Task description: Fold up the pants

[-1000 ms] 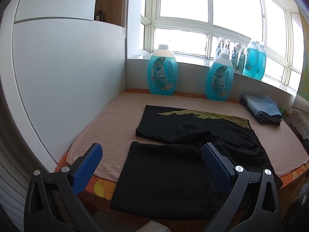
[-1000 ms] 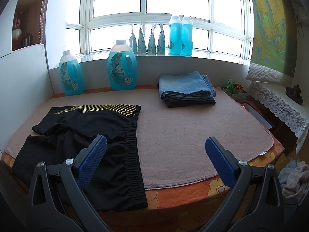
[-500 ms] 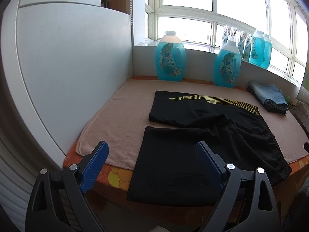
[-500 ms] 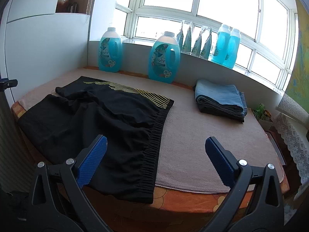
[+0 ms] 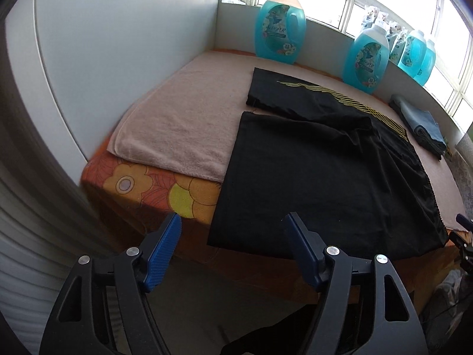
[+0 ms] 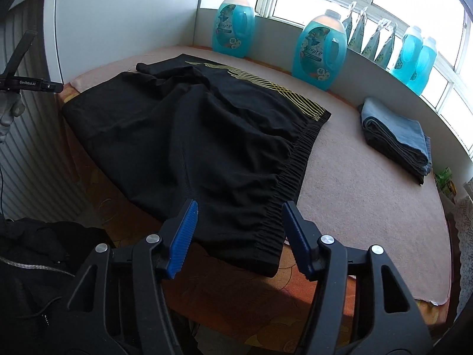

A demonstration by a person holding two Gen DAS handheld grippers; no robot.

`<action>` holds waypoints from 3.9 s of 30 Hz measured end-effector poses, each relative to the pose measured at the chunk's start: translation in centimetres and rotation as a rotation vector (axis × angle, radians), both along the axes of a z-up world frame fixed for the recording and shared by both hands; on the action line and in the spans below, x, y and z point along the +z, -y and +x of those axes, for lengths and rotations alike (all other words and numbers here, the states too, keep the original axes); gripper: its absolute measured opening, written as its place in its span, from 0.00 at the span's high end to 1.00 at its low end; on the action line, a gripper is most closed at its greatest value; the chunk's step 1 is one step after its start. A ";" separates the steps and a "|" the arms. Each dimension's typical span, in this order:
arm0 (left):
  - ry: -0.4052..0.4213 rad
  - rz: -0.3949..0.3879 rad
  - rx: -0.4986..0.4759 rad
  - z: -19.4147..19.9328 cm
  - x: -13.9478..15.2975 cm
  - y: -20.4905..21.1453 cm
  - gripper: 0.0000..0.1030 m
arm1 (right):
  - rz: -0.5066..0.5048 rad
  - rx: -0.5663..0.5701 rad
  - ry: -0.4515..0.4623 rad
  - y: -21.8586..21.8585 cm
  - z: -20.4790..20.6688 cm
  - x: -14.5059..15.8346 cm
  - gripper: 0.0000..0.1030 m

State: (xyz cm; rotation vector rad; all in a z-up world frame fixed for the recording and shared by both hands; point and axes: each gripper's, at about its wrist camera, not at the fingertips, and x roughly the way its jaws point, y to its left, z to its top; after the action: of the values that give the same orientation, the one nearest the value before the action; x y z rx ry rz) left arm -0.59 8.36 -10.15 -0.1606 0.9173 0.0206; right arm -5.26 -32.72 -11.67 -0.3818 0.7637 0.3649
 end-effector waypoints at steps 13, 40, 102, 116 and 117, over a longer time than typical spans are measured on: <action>-0.112 -0.222 0.083 1.3 -4.6 -2.6 0.30 | -0.053 0.126 -0.069 -2.9 -0.2 -3.1 0.47; 0.055 -0.237 0.090 1.2 -0.8 -2.6 0.96 | -0.081 0.075 -0.002 -3.4 0.3 -1.3 0.90; 0.035 0.144 -0.396 7.9 -2.8 2.4 0.87 | 0.004 0.201 -0.106 -0.3 0.7 -0.9 0.38; 0.127 0.046 -0.323 7.2 -0.4 1.2 0.96 | -0.200 0.253 -0.072 -2.7 0.2 -3.6 0.38; 0.144 0.041 -0.315 7.2 0.1 1.0 0.96 | -0.190 0.247 -0.082 -2.6 0.5 -3.5 0.38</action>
State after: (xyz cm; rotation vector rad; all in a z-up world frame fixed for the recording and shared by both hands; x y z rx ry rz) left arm 6.58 7.37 -10.06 0.0217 0.7897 -0.2609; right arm -4.77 -30.16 -15.21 -0.6466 0.8364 0.5442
